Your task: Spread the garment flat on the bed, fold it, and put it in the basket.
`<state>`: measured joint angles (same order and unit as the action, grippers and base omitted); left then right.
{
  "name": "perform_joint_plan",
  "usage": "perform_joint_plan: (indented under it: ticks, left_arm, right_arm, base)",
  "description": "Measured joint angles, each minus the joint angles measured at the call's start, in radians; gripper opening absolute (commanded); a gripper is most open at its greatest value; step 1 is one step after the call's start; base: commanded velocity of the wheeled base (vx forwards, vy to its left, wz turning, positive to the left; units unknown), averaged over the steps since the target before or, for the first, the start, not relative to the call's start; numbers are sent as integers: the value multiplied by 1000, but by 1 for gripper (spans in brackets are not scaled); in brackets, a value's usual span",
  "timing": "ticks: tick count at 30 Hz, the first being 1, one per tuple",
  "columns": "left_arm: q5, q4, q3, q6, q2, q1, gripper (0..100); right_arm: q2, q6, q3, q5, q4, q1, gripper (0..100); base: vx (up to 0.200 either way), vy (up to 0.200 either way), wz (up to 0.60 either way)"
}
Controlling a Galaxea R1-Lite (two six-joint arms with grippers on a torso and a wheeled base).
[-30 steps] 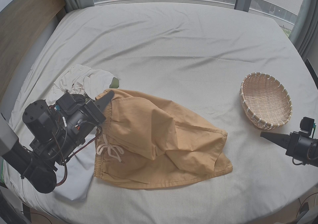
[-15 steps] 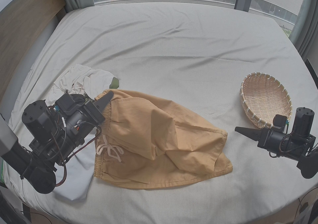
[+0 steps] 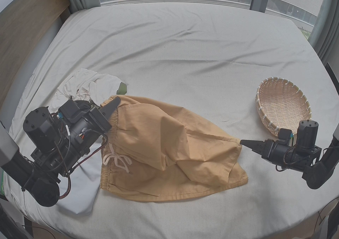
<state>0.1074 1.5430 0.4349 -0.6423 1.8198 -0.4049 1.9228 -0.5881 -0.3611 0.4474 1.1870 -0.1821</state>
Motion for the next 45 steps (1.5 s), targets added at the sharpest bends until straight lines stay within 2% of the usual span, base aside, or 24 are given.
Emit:
perform_joint_plan:
  ticks: [3,8,27,45]
  left_arm:
    - [0,0,-1,0,0,0,0]
    - [0,0,0,-1,0,3,0]
    - [2,0,3,0,0,27,0]
    - [3,0,-3,-1,2,33,0]
  right_arm:
    - [33,-7,-13,-9,21,-4,100]
    - [83,-70,-44,-44,49,-21,100]
    - [248,-148,-70,-44,350,-87,100]
    - [220,-170,-67,-16,355,-115,100]
  base:
    - [0,0,0]
    - [0,0,0]
    - [0,0,0]
    - [0,0,0]
